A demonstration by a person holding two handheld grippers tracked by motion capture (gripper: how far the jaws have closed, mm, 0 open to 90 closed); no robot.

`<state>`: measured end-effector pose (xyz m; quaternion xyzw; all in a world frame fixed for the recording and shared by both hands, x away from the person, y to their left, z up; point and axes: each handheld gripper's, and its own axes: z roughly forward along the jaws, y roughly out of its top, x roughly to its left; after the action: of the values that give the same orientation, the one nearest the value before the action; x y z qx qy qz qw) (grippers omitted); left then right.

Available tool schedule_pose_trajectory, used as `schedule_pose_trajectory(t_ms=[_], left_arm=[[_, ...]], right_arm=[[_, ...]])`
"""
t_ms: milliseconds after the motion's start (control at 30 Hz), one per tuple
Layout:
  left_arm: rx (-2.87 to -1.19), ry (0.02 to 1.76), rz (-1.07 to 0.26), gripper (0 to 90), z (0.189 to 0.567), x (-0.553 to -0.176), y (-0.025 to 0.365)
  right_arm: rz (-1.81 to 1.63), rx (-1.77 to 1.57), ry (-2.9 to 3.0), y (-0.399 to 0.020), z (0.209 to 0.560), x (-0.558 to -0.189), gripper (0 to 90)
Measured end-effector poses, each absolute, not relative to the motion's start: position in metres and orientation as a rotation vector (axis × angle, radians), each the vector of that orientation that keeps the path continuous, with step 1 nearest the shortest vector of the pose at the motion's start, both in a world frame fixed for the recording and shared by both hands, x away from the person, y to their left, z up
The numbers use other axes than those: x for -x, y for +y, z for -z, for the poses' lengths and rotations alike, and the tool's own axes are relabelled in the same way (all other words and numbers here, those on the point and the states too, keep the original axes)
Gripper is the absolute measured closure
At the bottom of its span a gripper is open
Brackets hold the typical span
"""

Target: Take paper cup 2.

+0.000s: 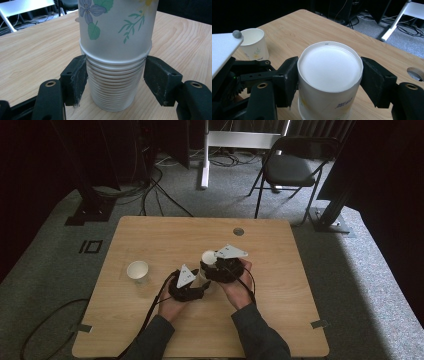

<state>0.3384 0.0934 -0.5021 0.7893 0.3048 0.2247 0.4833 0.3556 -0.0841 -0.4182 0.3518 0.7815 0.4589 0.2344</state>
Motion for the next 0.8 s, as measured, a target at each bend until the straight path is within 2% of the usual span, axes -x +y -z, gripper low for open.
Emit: schedule_pose_trajectory(t_ms=[800], left_arm=[[-1.916, 0.745, -0.558, 37.5, 0.5007, -0.3372, 0.0922]], right_arm=[[-1.279, -0.953, 2.140, -0.0859, 0.4090, -0.3559, 34.3]])
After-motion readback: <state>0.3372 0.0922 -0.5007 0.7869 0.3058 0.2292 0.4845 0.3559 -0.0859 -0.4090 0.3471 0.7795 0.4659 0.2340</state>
